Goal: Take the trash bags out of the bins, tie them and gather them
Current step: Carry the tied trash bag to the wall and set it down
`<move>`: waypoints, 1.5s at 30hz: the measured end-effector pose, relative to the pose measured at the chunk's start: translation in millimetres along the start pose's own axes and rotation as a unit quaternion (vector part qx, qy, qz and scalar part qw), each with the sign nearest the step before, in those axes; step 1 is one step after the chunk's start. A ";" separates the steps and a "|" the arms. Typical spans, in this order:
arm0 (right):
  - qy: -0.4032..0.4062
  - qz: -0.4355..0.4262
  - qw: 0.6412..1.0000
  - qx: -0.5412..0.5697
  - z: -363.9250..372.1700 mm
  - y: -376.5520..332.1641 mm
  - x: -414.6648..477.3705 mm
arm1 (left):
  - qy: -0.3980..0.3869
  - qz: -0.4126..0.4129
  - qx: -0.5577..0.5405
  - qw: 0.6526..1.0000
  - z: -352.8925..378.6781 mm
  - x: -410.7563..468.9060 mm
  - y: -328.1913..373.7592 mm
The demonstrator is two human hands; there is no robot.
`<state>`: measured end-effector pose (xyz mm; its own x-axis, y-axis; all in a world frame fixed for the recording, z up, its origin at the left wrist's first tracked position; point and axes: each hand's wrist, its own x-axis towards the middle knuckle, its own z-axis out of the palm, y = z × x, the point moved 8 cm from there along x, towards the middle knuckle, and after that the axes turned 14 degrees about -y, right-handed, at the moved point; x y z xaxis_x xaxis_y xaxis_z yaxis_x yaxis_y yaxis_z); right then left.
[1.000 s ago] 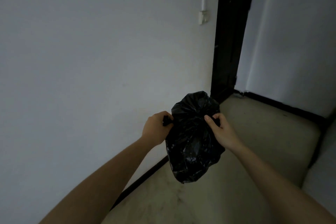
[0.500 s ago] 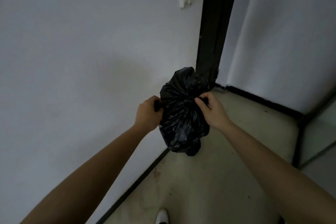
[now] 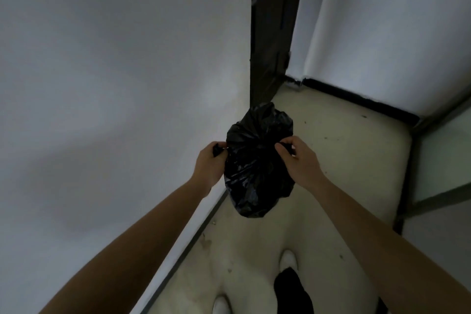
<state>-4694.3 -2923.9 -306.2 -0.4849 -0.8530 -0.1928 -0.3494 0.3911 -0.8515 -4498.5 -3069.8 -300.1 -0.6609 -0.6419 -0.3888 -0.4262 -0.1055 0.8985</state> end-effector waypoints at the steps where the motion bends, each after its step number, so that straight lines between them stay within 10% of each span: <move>1: -0.022 0.010 1.000 0.000 3.7 17.5 15.6 | -0.001 -0.026 -0.037 0.999 6.7 14.0 -14.9; 13: -0.202 0.111 0.973 -0.001 114.5 218.0 141.2 | 0.077 -0.209 -0.162 0.961 48.7 134.6 -204.3; 31: -0.288 0.230 0.928 0.052 465.3 621.8 240.1 | 0.124 -0.343 -0.077 0.928 102.4 319.3 -708.0; 37: -0.277 0.235 0.930 0.055 454.0 620.7 239.6 | 0.094 -0.298 0.108 0.944 89.1 317.3 -698.3; 45: -0.216 0.131 0.966 -0.042 300.1 450.4 254.9 | 0.090 -0.121 0.250 0.956 62.0 295.3 -470.6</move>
<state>-4734.7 -3068.9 -885.1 -0.1912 -0.7779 -0.5985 -0.3324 0.6251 -0.7062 -4531.3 -3162.6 -850.3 -0.4064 -0.7702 -0.4916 -0.8254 0.0788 0.5590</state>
